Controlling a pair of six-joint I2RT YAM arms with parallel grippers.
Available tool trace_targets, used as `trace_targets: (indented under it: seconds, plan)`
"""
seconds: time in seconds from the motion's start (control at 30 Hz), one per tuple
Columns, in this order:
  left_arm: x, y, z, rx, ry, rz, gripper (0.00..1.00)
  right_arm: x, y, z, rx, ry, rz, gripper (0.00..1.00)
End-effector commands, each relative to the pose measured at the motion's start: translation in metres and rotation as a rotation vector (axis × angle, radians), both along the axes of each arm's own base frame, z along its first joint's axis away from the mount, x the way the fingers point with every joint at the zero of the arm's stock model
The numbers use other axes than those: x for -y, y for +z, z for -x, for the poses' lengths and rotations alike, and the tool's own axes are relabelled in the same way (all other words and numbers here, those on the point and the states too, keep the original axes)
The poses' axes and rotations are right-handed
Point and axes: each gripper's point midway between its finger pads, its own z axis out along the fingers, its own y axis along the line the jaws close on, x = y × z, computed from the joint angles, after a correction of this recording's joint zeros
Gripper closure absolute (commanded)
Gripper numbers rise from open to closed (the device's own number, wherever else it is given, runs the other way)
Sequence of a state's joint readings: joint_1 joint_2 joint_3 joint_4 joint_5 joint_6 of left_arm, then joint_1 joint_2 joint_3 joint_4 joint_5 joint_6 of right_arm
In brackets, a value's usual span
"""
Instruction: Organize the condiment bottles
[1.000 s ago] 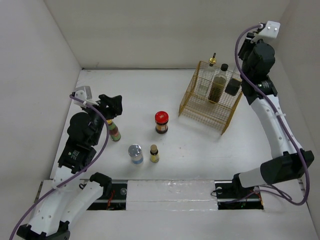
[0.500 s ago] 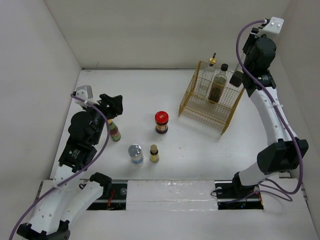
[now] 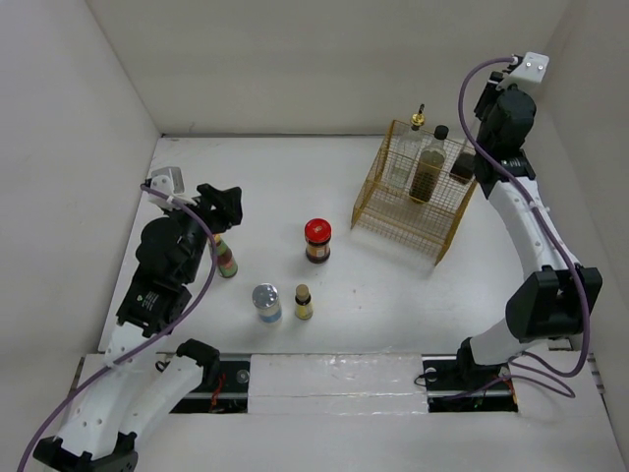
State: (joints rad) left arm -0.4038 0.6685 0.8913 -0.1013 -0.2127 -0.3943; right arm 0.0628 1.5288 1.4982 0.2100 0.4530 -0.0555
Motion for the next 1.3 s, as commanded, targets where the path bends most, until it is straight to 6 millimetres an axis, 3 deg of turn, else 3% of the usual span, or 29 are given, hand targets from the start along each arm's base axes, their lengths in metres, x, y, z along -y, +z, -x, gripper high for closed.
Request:
trace_targets:
  seconds: [0.0, 0.2, 0.4, 0.83, 0.97, 1.17, 1.27]
  plan:
    - [0.002, 0.005, -0.004, 0.024, -0.002, 0.006, 0.4, 0.0, 0.063, 0.024, 0.214, 0.028, -0.018, 0.89]
    - [0.004, 0.003, -0.006, 0.016, -0.011, 0.002, 0.4, -0.001, 0.03, 0.014, 0.16, 0.066, -0.048, 0.89]
    - [0.004, 0.003, -0.006, 0.016, -0.011, 0.002, 0.4, 0.0, -0.021, -0.004, 0.066, 0.071, -0.088, 0.89]
    - [0.006, 0.003, -0.005, 0.016, -0.021, 0.002, 0.4, -0.005, -0.084, -0.025, -0.063, 0.093, -0.105, 0.86]
    - [0.006, 0.003, -0.005, 0.016, -0.021, 0.002, 0.4, -0.005, -0.101, -0.02, -0.092, 0.084, -0.124, 0.86]
    - [0.006, 0.003, -0.005, 0.016, -0.021, 0.002, 0.4, -0.011, -0.08, -0.002, -0.051, 0.09, -0.116, 0.81]
    - [0.007, 0.003, -0.005, 0.016, -0.03, 0.002, 0.4, -0.014, -0.077, 0.001, -0.083, 0.113, -0.086, 0.7]
